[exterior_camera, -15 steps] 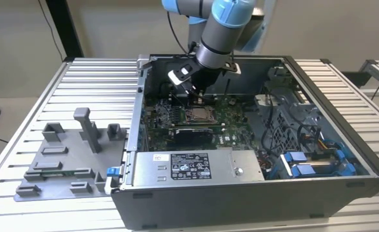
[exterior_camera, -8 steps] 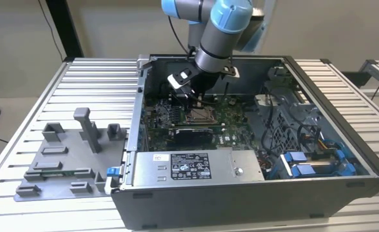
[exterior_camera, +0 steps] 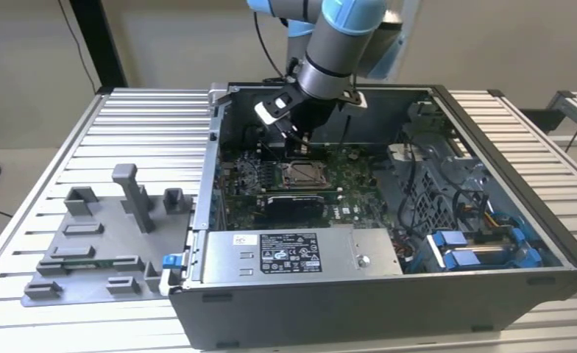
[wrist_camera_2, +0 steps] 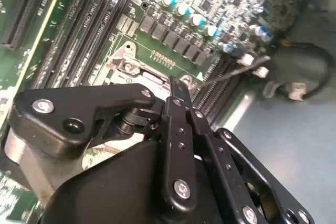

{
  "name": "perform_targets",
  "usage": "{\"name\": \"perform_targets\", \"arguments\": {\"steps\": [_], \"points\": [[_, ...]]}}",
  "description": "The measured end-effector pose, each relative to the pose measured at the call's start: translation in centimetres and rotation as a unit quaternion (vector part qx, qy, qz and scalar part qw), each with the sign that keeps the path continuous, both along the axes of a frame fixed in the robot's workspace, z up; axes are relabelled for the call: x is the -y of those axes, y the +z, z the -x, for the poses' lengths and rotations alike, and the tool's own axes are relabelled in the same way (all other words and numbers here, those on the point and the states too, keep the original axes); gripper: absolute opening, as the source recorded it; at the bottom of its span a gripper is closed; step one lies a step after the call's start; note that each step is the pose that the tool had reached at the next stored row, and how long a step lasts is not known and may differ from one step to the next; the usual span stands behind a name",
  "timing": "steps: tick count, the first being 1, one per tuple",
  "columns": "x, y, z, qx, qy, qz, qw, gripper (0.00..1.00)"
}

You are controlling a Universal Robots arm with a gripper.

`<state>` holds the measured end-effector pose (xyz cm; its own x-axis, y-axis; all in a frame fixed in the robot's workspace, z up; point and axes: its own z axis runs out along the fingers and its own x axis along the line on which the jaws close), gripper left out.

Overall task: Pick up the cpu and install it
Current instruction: 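Place the cpu into insertion slot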

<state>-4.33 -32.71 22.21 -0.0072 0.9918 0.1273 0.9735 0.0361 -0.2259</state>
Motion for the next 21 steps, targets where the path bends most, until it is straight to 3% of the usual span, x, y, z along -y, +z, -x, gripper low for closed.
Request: {"name": "perform_targets", "arguments": {"steps": [8,17,21], "points": [[0.0,2.64,0.23,0.001,0.0,0.0001,1.0,0.0],[0.0,3.84,1.49,0.0025,0.0,0.0,1.0,0.0],[0.0,3.92,2.97,0.0049,0.0,0.0,0.99999,0.0]]}}
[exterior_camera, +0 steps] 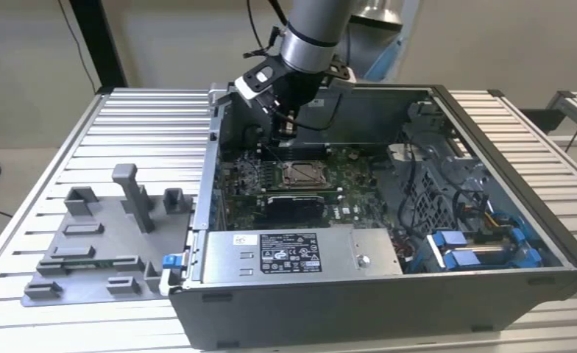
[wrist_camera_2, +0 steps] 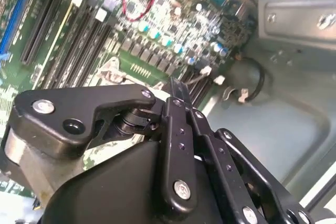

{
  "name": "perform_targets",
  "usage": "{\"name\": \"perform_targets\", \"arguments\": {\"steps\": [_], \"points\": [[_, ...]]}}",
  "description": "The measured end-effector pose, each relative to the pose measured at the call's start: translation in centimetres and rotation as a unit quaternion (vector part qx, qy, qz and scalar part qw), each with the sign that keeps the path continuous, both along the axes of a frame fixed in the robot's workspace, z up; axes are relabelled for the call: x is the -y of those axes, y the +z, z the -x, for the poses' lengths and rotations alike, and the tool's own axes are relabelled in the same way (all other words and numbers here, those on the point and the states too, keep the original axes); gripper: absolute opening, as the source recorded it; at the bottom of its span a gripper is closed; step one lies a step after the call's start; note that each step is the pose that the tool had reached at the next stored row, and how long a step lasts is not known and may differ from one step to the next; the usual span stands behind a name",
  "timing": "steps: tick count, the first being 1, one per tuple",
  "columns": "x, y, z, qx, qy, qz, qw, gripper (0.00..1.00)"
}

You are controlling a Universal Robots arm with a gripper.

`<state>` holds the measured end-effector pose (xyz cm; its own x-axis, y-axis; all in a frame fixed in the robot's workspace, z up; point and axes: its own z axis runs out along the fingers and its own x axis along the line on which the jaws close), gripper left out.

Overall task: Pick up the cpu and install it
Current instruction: 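Place the cpu into insertion slot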

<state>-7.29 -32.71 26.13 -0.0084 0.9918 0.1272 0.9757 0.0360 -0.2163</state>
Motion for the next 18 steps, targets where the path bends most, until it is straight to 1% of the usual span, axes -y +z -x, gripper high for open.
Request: {"name": "perform_targets", "arguments": {"steps": [3,7,10,11,12,13,18], "points": [[-0.01,0.01,0.68,0.0012,0.0,0.0,1.0,0.0],[-0.22,0.02,1.51,0.0045,0.0,0.0001,0.99999,0.0],[-0.3,0.01,2.09,0.0059,0.0,0.0,0.99998,0.0],[-0.32,0.02,2.29,0.0073,0.0,0.0,0.99997,0.0],[-0.34,0.02,2.52,0.0093,0.0,0.0,0.99996,0.0],[-0.37,0.01,2.65,0.01,0.0,0.0,0.99995,0.0],[-0.39,0.0,2.75,0.0104,0.0,0.0,0.99995,0.0]]}}
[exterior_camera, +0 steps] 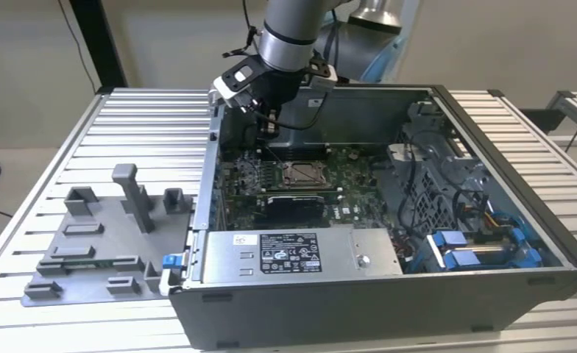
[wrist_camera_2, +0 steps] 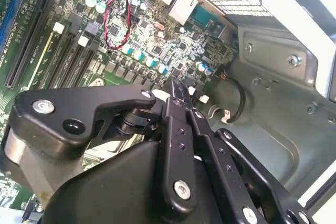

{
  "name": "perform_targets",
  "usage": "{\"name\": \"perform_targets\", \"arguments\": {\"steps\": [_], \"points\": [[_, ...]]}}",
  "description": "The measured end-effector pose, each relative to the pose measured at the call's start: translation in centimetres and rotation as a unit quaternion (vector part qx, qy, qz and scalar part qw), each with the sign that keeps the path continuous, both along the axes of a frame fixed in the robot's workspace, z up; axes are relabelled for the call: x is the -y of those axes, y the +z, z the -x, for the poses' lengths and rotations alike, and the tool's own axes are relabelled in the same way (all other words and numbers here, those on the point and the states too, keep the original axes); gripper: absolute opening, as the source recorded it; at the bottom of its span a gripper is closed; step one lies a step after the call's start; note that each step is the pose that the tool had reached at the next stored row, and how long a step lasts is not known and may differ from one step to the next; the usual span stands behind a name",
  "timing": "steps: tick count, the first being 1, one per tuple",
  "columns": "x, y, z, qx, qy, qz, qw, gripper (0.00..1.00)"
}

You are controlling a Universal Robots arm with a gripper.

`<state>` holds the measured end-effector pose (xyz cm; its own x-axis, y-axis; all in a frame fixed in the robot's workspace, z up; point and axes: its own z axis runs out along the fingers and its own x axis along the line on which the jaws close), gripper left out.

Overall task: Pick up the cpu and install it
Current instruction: 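Place the cpu into insertion slot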

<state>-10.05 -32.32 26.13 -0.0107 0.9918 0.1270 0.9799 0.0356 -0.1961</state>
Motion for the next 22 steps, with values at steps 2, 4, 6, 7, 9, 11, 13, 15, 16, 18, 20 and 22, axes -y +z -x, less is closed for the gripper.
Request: {"name": "perform_targets", "arguments": {"steps": [2,4,6,7,9,11,13,15,16,18,20,22], "points": [[0.0,0.0,0.0,0.0,0.0,0.0,1.0,0.0],[0.0,0.0,0.0,0.0,0.0,0.0,1.0,0.0],[0.0,0.0,0.0,0.0,0.0,0.0,1.0,0.0],[0.0,0.0,0.0,0.0,0.0,0.0,1.0,0.0],[0.0,0.0,0.0,0.0,0.0,0.0,1.0,0.0],[0.0,0.0,0.0,0.0,0.0,0.0,1.0,0.0],[-0.01,0.01,0.05,0.0021,0.0,0.0001,1.0,0.0],[-0.01,-0.01,0.35,0.0121,0.0,0.0,0.99993,0.0],[0.03,-0.02,0.57,0.0131,0.001,0.0,0.99991,0.0],[0.23,-0.07,1.18,0.014,0.001,0.0,0.9999,0.0],[0.52,-0.26,1.53,0.0146,0.002,-0.0016,0.99989,0.0],[0.55,-0.44,1.53,0.0165,0.007,-0.004,0.99983,0.0]]}}
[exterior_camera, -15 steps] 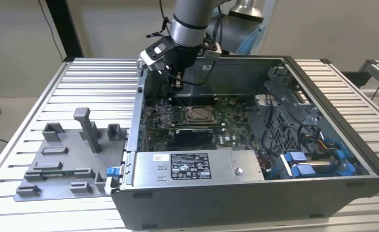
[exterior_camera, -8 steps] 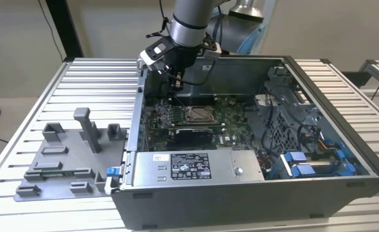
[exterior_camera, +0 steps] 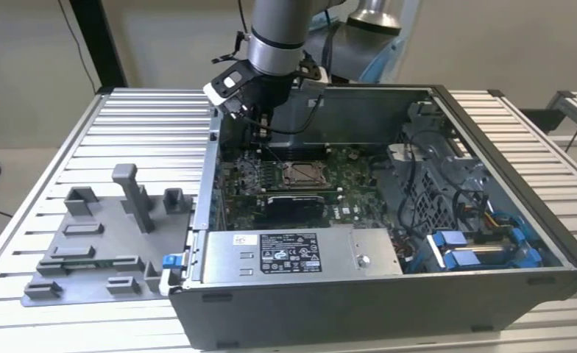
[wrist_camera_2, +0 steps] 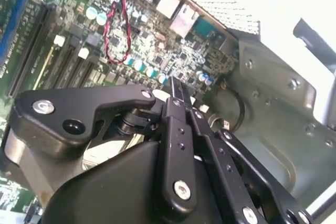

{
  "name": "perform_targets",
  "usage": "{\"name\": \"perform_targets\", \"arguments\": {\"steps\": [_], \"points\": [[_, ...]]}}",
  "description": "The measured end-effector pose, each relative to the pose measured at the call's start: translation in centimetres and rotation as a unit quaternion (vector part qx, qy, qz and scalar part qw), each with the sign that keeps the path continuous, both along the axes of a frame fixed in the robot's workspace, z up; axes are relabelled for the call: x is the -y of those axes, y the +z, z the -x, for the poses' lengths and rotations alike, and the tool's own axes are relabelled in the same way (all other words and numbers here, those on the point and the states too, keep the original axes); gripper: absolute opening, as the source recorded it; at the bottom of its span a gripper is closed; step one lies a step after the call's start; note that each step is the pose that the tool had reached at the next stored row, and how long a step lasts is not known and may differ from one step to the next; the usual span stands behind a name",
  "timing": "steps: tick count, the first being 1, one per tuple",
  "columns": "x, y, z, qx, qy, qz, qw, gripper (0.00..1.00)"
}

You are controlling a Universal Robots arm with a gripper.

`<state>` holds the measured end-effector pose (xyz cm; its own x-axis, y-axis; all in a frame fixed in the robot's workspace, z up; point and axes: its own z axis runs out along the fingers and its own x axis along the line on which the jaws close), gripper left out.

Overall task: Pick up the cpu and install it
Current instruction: 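Place the cpu into insertion slot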

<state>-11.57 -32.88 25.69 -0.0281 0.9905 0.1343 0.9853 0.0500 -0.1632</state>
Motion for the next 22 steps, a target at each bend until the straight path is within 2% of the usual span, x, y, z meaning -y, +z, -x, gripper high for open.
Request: {"name": "perform_targets", "arguments": {"steps": [8,10,12,13,17,19,22], "points": [[0.01,-0.4,-0.09,0.008,0.033,-0.0009,0.99942,0.0],[0.01,-0.41,-0.23,0.0112,0.035,-0.0031,0.99933,0.0],[0.01,-0.44,-0.28,0.0152,0.036,-0.0111,0.99918,0.0],[0.05,-0.45,-0.28,0.0174,0.036,-0.0165,0.99907,0.0],[0.4,-0.49,-0.28,0.0262,0.036,-0.0466,0.99793,0.0],[0.72,-0.53,-0.27,0.0294,0.035,-0.0603,0.99712,0.0],[1.2,-0.59,-0.26,0.0342,0.035,-0.0818,0.99544,0.0]]}}
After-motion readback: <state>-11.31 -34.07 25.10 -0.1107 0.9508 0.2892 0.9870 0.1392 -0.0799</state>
